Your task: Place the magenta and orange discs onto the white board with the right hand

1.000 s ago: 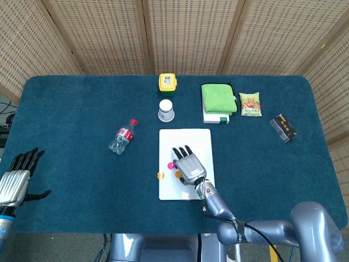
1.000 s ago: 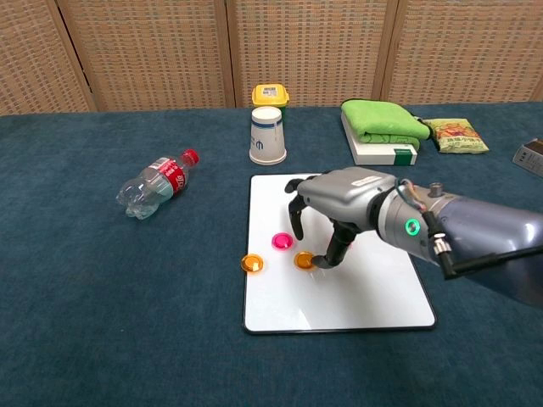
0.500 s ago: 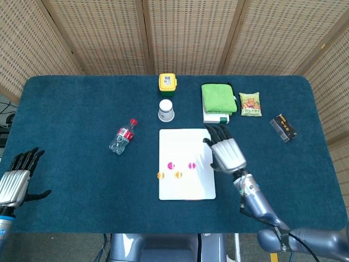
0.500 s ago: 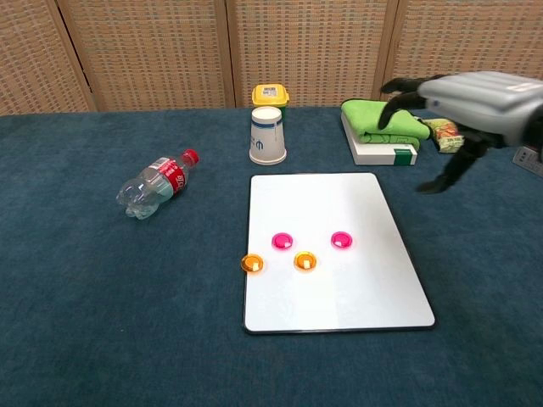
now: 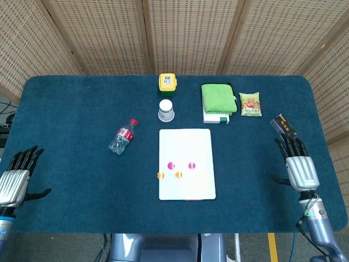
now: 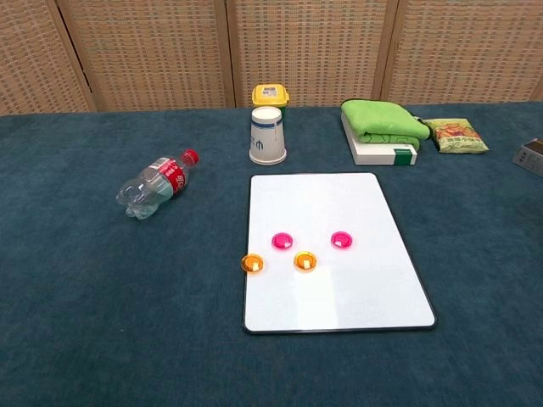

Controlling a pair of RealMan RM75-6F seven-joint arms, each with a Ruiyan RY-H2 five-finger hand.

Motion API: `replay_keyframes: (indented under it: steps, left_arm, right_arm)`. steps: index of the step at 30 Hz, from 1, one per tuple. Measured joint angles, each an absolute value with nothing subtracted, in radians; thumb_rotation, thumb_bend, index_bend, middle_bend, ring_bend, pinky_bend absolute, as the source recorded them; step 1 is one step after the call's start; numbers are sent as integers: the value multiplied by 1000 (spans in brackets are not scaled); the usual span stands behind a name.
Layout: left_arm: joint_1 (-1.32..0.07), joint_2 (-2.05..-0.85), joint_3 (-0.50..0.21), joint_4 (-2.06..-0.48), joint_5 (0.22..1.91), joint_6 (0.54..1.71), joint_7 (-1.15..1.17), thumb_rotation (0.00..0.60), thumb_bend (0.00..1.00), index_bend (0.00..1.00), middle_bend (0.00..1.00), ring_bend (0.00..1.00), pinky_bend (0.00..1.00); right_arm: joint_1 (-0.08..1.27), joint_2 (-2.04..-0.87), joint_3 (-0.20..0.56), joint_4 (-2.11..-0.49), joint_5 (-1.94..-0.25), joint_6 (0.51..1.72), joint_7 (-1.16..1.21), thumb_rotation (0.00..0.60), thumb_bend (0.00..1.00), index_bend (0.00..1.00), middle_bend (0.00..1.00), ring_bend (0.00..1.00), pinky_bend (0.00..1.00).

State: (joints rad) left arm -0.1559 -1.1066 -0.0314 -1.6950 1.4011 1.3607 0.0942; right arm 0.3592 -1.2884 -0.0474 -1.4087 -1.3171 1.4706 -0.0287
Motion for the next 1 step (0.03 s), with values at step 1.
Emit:
replay_keyframes:
  steps: [1]
  left_arm:
    - [-153, -1107, -31, -1694, 1403, 1366, 93, 600, 0, 0, 0, 0, 0]
  right_arm:
    - [338, -1290, -49, -1412, -1327, 1502, -28, 600, 0, 26, 0, 0, 21]
